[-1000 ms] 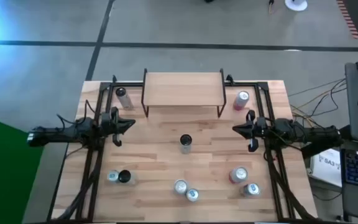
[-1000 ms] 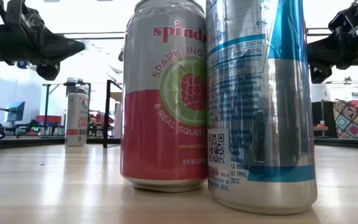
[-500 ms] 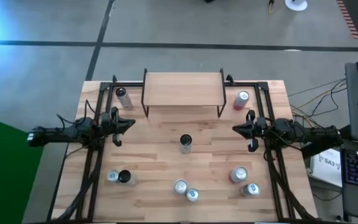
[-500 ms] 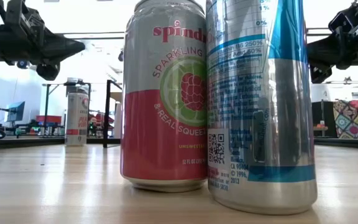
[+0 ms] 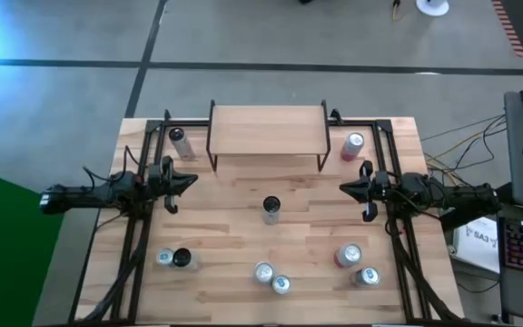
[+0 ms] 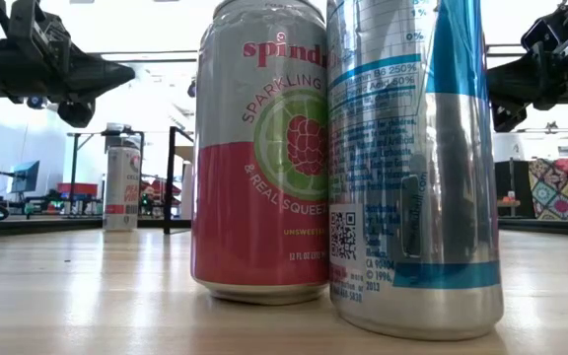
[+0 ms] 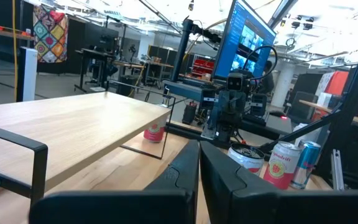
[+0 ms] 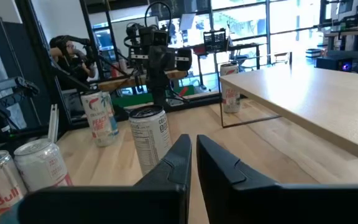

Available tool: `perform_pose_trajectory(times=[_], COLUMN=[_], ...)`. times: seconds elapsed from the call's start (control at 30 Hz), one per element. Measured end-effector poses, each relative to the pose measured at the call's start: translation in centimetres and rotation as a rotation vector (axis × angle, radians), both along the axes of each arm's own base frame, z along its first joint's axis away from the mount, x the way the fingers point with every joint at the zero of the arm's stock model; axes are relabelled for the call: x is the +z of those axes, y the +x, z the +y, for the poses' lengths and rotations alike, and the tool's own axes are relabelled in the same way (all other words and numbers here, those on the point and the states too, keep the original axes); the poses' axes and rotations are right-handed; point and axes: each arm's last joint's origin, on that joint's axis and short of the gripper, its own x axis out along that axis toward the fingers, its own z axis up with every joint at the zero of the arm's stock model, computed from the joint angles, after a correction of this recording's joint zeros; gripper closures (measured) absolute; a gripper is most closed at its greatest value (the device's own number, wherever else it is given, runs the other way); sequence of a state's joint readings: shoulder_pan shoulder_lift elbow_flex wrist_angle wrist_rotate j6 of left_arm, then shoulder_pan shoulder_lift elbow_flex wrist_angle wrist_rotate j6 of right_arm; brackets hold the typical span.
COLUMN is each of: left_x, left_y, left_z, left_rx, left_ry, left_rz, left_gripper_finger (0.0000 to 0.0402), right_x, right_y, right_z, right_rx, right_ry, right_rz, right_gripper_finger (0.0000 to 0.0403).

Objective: Place canned beverage on shelf

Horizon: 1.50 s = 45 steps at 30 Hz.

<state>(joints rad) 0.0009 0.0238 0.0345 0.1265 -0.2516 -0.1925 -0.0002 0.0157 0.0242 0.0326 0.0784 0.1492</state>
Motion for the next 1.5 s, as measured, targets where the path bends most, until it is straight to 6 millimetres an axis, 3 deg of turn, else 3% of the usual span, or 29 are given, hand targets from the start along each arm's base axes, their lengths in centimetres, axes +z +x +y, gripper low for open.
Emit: perform_pose_trajectory(times=[0.5, 0.67, 0.77, 1.07, 1.3, 1.5], left_x=[0.0, 0.0, 0.0, 0.0, 0.4, 1.1], left_y=[0.0, 0.0, 0.0, 0.0, -0.1, -0.3], left_z=[0.0, 0.0, 0.0, 0.0, 0.1, 0.1], left_rx=[0.000, 0.000, 0.000, 0.000, 0.033, -0.021], left_ry=[0.000, 0.000, 0.000, 0.000, -0.036, -0.248], left_rz=[0.000, 0.000, 0.000, 0.000, -0.049, -0.189], left_gripper_finger=[0.0402, 0.0402, 0.0402, 0.0402, 0.0402, 0.0402], right_x=[0.0, 0.1, 0.1, 2.5, 2.1, 1.6], right_y=[0.0, 0.0, 0.0, -0.4, -0.1, 0.5], right_z=[0.0, 0.0, 0.0, 0.0, 0.0, 0.0], right_rx=[-0.001, -0.008, -0.009, 0.003, 0.021, 0.027], right_ry=[-0.004, -0.170, -0.178, 0.040, 0.153, 0.249], right_rz=[-0.001, 0.007, 0.005, -0.268, -0.223, -0.169], right_gripper_finger=[0.0385, 0.0385, 0.0385, 0.0385, 0.0385, 0.0385])
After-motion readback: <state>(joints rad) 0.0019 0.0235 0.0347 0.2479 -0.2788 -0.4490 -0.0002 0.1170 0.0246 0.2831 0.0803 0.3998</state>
